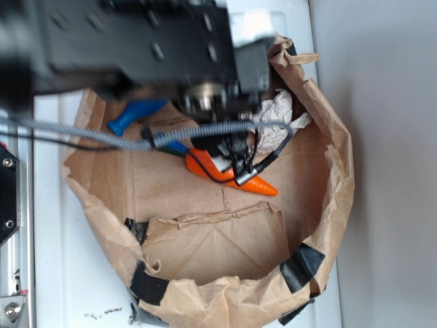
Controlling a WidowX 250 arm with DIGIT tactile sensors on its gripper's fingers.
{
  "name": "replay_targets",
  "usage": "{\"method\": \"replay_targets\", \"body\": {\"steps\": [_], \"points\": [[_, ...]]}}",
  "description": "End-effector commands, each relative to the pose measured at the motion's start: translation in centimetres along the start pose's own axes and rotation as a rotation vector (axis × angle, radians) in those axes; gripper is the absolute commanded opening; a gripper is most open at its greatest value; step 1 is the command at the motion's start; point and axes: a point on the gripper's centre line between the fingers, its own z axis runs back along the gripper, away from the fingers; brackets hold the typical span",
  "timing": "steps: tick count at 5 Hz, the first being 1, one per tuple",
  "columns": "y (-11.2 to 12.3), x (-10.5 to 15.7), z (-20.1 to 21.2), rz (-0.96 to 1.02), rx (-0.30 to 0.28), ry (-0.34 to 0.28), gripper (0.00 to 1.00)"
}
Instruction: Grab the blue bottle.
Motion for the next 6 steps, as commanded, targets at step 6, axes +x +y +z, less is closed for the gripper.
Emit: {"method": "replay_targets", "body": {"steps": [6], "points": [[5.1, 0.8, -0.4, 0.346, 0.252, 0.128, 1.0]]}}
